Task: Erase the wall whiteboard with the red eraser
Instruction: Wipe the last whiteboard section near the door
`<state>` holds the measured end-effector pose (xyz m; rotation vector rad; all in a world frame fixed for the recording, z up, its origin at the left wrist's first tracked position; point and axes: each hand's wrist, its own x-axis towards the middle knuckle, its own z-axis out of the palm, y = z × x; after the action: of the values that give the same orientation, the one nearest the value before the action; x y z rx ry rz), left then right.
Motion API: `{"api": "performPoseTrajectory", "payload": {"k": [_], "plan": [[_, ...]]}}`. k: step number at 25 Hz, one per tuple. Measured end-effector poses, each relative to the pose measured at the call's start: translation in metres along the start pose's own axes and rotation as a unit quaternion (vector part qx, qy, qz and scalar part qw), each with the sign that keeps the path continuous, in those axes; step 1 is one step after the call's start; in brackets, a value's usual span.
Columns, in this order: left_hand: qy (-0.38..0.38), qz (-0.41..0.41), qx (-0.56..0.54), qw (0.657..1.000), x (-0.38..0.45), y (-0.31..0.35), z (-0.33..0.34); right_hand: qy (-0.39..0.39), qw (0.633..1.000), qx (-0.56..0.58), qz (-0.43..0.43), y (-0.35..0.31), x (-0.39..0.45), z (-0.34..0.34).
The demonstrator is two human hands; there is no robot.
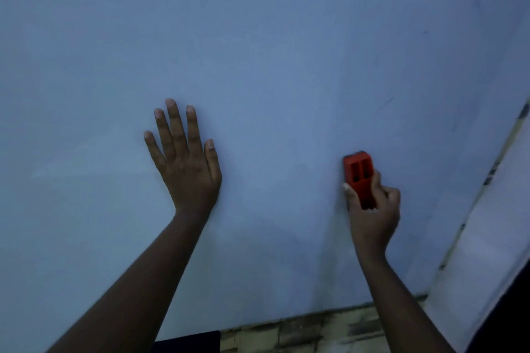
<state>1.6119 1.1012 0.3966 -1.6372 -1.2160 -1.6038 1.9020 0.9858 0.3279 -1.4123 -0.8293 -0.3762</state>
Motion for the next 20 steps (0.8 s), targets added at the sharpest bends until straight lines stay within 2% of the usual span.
{"api": "performPoseTrajectory", "payload": {"k": [5,8,12,14,17,18,20], "plan": [[-0.012,0.009,0.005,1.0,-0.047,0.005,0.015,0.02,0.994,0.068,0.082,0.021,-0.006,-0.002],[-0.008,0.021,0.019,1.0,-0.054,0.002,0.019,0.024,0.996,0.061,0.055,0.011,-0.033,0.015],[0.001,0.041,0.018,0.999,-0.064,-0.002,0.024,-0.087,0.995,-0.01,-0.046,0.001,-0.124,0.05],[0.008,0.035,0.016,0.999,-0.07,-0.003,0.025,-0.143,0.988,-0.021,-0.056,-0.001,-0.165,0.055],[0.013,0.034,0.014,0.999,-0.08,-0.003,0.027,-0.173,0.983,-0.014,-0.067,-0.001,-0.184,0.053],[0.011,0.037,0.011,0.999,-0.083,-0.004,0.027,-0.158,0.987,0.009,-0.041,-0.003,-0.178,0.05],[0.005,0.052,0.007,0.999,-0.091,-0.007,0.028,-0.063,0.982,0.12,0.13,0.005,-0.154,0.045]]}}
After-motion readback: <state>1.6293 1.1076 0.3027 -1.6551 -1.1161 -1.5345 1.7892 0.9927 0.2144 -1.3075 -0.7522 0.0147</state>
